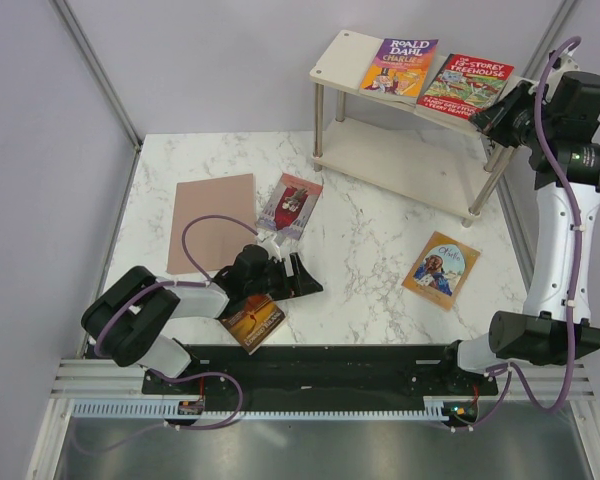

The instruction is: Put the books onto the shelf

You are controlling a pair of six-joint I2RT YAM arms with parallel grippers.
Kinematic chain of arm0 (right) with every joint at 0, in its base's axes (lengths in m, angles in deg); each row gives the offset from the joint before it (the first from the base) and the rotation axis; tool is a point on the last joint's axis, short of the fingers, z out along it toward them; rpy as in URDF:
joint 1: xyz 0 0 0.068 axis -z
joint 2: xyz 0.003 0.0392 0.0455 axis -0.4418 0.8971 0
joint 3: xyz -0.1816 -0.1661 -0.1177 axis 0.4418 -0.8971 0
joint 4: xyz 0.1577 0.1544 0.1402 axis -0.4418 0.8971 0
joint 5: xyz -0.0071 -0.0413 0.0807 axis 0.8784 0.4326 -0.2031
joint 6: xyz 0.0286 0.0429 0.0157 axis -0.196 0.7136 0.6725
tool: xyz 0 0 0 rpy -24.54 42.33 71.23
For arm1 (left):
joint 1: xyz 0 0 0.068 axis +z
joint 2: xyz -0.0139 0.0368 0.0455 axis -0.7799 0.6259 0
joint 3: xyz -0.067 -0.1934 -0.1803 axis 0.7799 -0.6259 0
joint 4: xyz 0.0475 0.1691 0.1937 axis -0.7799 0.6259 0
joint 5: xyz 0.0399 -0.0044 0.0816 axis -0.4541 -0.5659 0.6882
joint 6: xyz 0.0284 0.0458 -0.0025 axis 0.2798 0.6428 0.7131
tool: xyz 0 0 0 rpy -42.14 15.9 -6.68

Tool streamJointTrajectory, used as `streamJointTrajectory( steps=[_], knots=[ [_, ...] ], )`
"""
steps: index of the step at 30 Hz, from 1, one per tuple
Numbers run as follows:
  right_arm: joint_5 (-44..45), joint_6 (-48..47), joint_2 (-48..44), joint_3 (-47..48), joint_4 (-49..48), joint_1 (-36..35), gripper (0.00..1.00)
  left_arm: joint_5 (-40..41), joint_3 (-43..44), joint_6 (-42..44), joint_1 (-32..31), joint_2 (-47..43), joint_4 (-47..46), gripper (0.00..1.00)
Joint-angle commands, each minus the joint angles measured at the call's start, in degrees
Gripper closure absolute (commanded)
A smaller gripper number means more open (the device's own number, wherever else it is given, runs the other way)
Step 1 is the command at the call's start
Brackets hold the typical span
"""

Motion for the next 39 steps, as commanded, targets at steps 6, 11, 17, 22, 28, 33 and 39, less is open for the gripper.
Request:
streamJointTrajectory(
  steps=[6,11,17,22,28,33,39],
  knots=[
    [-0.6,-2.4,-1.5,-1.1,0.3,-1.6,1.00,-0.9,1.5,1.3,-0.5,0.8,-1.3,0.11],
    [0.7,-2.3,-1.3,-1.4,0.7,-1.6,1.00,-0.8,1.5,1.3,-0.6,0.8,-1.3,0.11],
    [1.9,-2.9,-1.2,-1.5,1.7,-1.6,1.00,-0.9,1.5,1.4,-0.7,0.7,-1.3,0.12],
    [3.9,-3.2,-0.8,-2.8,1.7,-1.5,1.00,-0.7,1.5,1.3,-0.8,0.7,-1.3,0.11],
    [5.2,-3.3,-0.4,-2.8,1.4,-1.6,1.00,-0.8,1.4,1.3,-0.8,0.6,-1.3,0.12],
    [6.0,-3.2,-0.1,-2.9,0.9,-1.6,1.00,-0.8,1.4,1.4,-0.8,0.4,-1.3,0.12],
    [6.0,-2.7,0.3,-3.5,-0.3,-1.6,1.00,-0.8,1.4,1.4,-0.8,0.4,-1.3,0.12]
  ],
)
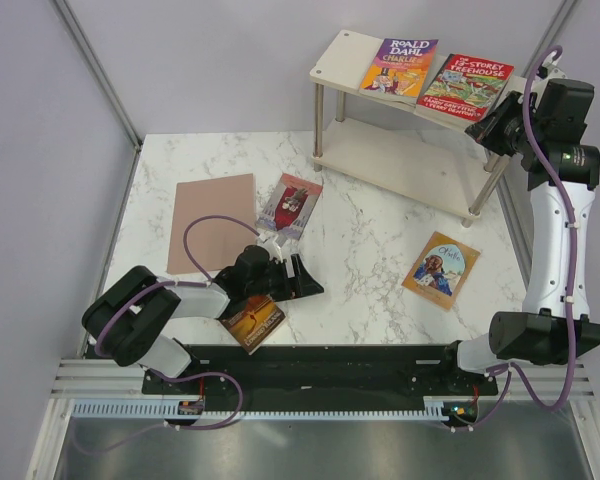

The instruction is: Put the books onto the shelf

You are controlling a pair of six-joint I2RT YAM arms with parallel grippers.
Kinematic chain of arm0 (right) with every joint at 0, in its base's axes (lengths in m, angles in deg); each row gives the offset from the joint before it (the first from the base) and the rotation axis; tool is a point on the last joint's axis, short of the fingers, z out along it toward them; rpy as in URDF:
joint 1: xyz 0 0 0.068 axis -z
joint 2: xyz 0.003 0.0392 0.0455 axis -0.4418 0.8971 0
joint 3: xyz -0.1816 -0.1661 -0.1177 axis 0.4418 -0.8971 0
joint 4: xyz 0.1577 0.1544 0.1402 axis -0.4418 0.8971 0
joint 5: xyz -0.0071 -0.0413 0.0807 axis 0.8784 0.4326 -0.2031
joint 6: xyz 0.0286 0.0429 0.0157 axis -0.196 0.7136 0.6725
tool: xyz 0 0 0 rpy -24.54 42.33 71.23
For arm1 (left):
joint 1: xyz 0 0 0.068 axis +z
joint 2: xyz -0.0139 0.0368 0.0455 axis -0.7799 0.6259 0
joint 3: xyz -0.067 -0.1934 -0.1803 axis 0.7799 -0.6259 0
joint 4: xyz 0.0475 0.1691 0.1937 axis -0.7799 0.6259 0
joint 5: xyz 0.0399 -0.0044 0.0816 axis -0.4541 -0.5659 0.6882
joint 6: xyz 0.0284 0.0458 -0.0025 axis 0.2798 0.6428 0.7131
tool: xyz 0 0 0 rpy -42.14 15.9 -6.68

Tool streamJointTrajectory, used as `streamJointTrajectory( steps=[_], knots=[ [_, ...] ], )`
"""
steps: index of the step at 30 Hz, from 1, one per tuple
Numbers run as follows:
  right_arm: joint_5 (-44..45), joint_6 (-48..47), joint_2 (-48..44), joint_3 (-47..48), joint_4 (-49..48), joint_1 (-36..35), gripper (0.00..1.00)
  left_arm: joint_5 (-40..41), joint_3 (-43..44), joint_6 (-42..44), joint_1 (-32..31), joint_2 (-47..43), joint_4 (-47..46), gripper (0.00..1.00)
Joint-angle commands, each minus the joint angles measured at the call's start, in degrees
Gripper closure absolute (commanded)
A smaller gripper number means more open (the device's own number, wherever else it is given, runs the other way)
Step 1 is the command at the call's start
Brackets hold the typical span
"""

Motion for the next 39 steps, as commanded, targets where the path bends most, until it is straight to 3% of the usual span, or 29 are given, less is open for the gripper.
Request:
streamJointTrajectory(
  steps=[1,14,18,21,25,27,29,30,31,33,39],
  knots=[
    [1.5,-0.1,0.5,-0.4,-2.4,-0.1,1.00,-0.4,1.2,1.4,-0.2,0.2,-1.2,0.12],
    [1.3,-0.2,-0.9,-3.3,-3.9,-0.1,1.00,-0.6,1.4,1.7,-0.3,-0.1,-1.2,0.11],
    [-0.5,-0.6,-5.7,-6.5,-4.3,-0.1,0.98,-1.1,2.9,2.6,-1.2,-0.4,-0.6,0.11],
    [-1.2,0.1,-13.0,-15.4,-6.3,-0.3,0.92,-0.7,6.4,4.3,-2.9,0.9,1.7,0.11],
    [0.8,1.8,-22.2,-37.2,-8.5,-0.7,0.73,-0.5,15.4,6.4,-5.6,6.1,7.4,0.11],
    [2.9,1.2,-24.5,-43.3,-7.5,-0.7,0.70,-1.1,22.2,7.7,-7.0,8.9,9.7,0.11],
    [3.9,0.8,-25.1,-51.0,-7.0,-0.6,0.61,-1.6,27.0,8.3,-8.0,13.1,14.0,0.11],
    [6.3,0.9,-25.6,-52.9,-6.6,-0.6,0.55,-2.1,31.8,8.7,-8.2,14.6,15.2,0.11],
    [7.3,1.5,-25.8,-56.5,-6.5,-0.6,0.40,-2.9,34.1,8.8,-8.4,17.9,18.0,0.11],
    [11.4,2.2,-26.4,-59.2,-6.3,-0.6,0.31,-3.9,41.1,9.4,-8.9,20.8,20.7,0.11],
    [23.9,7.3,-24.4,-60.6,-5.6,-0.1,0.26,-6.3,52.2,8.5,-8.9,30.3,26.4,0.11]
  ],
)
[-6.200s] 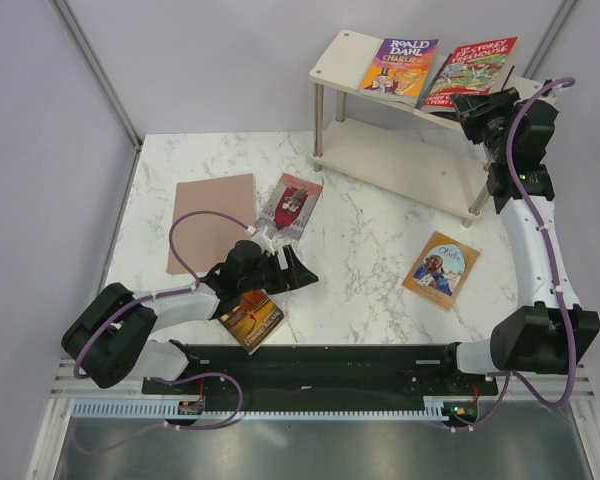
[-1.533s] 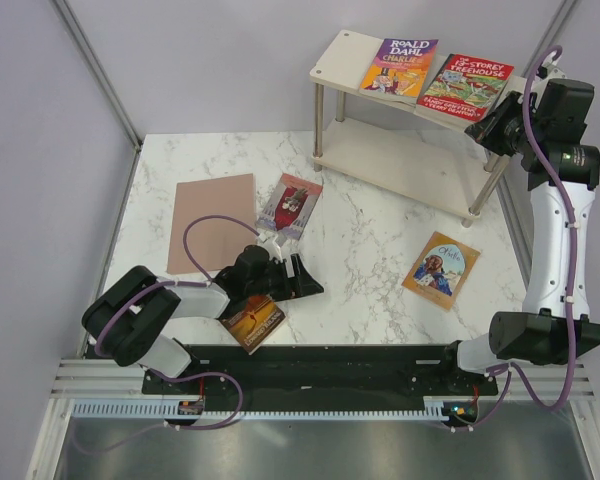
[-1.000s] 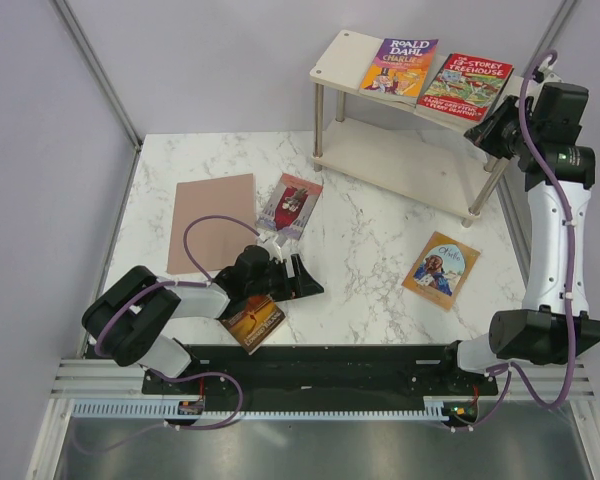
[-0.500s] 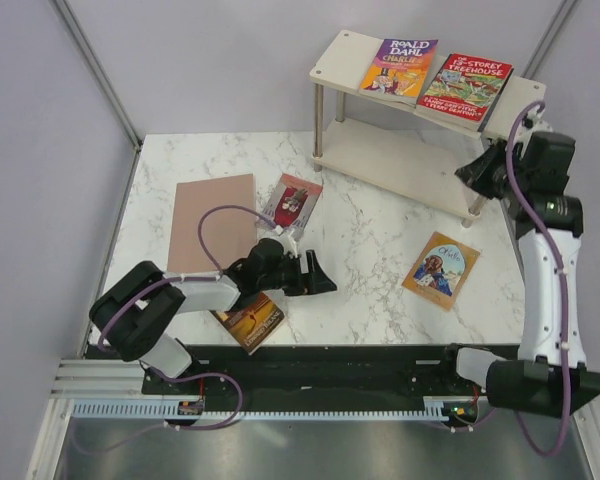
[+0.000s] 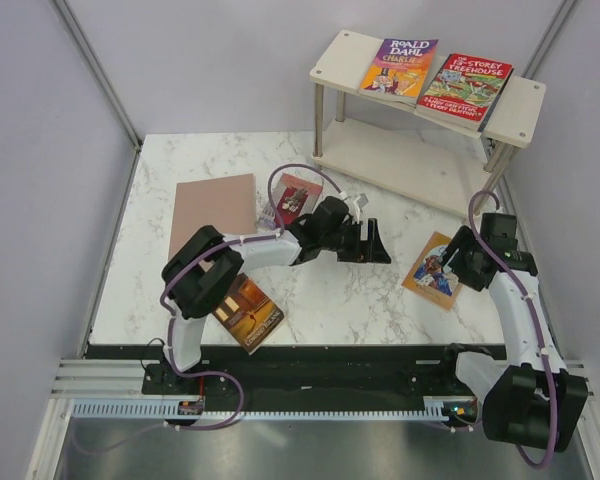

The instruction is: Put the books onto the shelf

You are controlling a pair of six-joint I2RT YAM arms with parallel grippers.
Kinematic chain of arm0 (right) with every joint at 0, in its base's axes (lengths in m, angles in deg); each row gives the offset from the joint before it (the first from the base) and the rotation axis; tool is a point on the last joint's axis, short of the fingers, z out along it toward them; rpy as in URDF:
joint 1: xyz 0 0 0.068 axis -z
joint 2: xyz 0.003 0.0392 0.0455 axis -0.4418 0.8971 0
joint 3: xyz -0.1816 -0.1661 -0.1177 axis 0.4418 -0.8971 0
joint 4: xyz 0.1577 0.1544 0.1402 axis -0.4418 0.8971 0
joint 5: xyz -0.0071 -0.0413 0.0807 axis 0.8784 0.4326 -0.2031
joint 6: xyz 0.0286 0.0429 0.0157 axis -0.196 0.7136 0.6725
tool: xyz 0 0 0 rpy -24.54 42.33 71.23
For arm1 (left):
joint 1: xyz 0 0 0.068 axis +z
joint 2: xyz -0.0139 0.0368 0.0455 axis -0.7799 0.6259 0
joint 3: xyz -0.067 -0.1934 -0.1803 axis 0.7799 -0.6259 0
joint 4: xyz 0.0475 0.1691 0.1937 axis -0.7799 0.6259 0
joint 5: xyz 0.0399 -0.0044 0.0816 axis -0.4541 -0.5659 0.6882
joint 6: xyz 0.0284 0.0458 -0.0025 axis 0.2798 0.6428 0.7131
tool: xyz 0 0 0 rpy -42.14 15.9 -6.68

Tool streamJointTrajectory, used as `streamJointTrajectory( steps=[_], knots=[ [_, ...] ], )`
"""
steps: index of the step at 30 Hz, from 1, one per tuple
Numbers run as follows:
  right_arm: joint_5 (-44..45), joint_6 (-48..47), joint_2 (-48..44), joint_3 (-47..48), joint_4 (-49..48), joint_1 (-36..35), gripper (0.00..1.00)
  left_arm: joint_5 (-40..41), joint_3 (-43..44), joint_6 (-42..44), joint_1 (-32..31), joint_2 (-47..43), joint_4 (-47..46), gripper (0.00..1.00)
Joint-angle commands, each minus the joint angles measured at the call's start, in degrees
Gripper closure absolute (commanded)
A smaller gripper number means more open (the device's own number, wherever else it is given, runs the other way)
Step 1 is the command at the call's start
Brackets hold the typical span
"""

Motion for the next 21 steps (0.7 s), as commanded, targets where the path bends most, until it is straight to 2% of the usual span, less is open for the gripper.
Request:
streamJointTrajectory(
  steps=[1,5,7,11,14,20,21],
  knots=[
    [13.8,4.3,1.5,1.7,-2.0,0.9,0.25,-3.5,6.5,1.5,-0.2,4.9,5.8,0.12],
    [17.7,5.5,8.0,0.9,-3.1,2.3,0.16,-5.6,10.9,0.9,-0.2,9.3,6.9,0.11],
    [16.7,5.3,11.0,0.0,-4.2,3.6,0.16,-7.0,12.2,0.8,-0.2,10.5,7.1,0.11],
    [6.9,2.6,18.0,-1.5,-9.7,6.3,0.16,-8.9,15.8,0.2,-0.3,13.2,7.1,0.11],
    [-1.2,-0.4,18.1,-4.0,-14.6,8.3,0.14,-10.5,18.0,-0.2,-0.3,15.1,7.2,0.11],
    [-7.4,-2.3,16.2,-7.2,-19.8,9.5,0.09,-12.5,21.2,-1.4,-0.4,18.4,7.1,0.11],
    [-10.8,-2.5,16.4,-7.5,-20.3,9.6,0.09,-12.9,21.6,-1.6,-0.5,18.7,7.1,0.11]
  ],
)
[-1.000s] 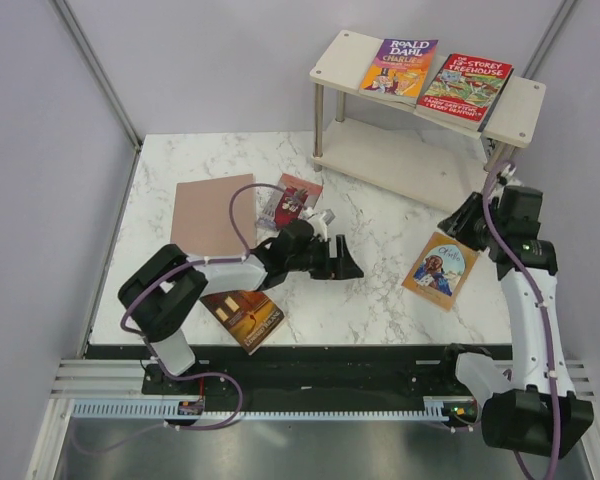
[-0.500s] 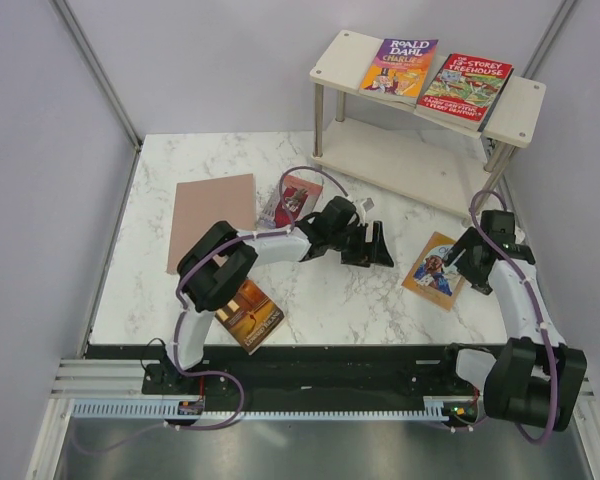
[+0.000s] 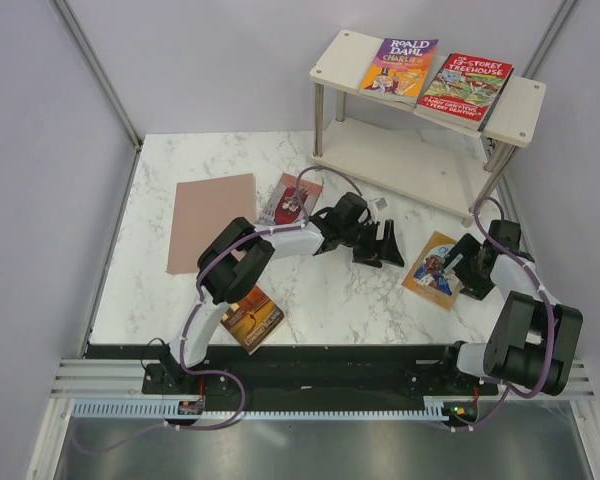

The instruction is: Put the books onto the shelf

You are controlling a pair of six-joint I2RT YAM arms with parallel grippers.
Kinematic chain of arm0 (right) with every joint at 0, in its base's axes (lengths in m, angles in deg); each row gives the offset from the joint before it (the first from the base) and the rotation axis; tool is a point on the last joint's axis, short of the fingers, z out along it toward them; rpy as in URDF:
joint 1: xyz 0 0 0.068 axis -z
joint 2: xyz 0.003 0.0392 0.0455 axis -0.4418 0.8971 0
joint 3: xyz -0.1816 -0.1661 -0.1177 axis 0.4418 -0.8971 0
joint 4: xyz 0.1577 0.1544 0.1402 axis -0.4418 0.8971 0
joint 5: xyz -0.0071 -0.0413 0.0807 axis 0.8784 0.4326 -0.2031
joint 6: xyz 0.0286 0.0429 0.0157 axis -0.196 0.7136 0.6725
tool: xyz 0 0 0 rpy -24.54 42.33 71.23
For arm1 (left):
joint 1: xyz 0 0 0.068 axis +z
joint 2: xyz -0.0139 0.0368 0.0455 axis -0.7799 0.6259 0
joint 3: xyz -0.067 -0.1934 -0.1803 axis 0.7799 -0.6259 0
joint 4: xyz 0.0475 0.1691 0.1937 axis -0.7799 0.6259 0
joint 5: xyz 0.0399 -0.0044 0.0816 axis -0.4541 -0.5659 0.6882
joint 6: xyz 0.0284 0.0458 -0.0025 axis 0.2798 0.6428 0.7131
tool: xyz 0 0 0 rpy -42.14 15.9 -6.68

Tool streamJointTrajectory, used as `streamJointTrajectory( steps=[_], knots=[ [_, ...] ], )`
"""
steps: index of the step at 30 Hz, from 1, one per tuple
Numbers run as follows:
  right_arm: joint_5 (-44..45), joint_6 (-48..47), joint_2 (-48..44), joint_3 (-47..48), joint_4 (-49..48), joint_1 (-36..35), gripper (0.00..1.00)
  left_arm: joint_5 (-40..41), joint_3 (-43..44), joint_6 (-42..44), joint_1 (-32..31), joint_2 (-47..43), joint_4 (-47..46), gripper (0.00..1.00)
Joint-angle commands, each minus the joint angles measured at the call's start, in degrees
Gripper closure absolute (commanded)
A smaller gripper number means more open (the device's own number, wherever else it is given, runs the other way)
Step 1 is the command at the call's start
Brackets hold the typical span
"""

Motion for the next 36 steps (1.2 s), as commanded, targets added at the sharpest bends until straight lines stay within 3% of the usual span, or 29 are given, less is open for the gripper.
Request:
streamJointTrajectory(
  steps=[1,6,13,19,20,23,25,28,33,36],
  knots=[
    [-10.9,-2.5,-0.5,-2.2,-8.0,0.3,0.09,-3.5,4.4,-1.7,-0.6,3.0,-0.4,0.11],
    [-26.1,-1.7,0.6,-6.2,-16.0,0.3,0.07,-5.4,6.2,-2.6,-1.1,5.0,-0.5,0.11],
    [-30.9,0.6,0.7,-8.7,-24.0,0.2,0.13,-5.8,4.9,-2.7,-1.3,5.3,-1.1,0.11],
    [-30.8,5.0,-3.3,-12.2,-30.9,0.3,0.43,-6.6,4.6,-3.0,-1.5,5.8,-1.5,0.11],
    [-31.1,5.1,-3.4,-12.5,-31.1,0.2,0.58,-6.6,4.4,-3.0,-1.6,5.7,-1.5,0.11],
    [-31.8,5.1,-3.4,-12.5,-30.6,0.2,0.86,-5.7,2.7,-2.5,-1.5,4.4,-1.5,0.12],
    [-32.8,4.8,-4.0,-12.5,-29.9,0.2,0.94,-4.2,-0.3,-1.1,-1.3,1.6,-1.0,0.12],
    [-33.3,3.5,-6.1,-12.1,-28.4,0.2,0.97,0.2,-5.4,1.2,0.0,-3.6,0.2,0.11],
    [-34.3,2.2,-6.3,-12.0,-27.0,0.2,0.96,0.9,-11.6,3.0,2.5,-8.7,-2.0,0.13],
    [-34.7,1.6,-4.8,-11.8,-26.5,0.2,0.89,0.2,-11.3,3.1,2.6,-8.2,-3.9,0.36]
  ],
)
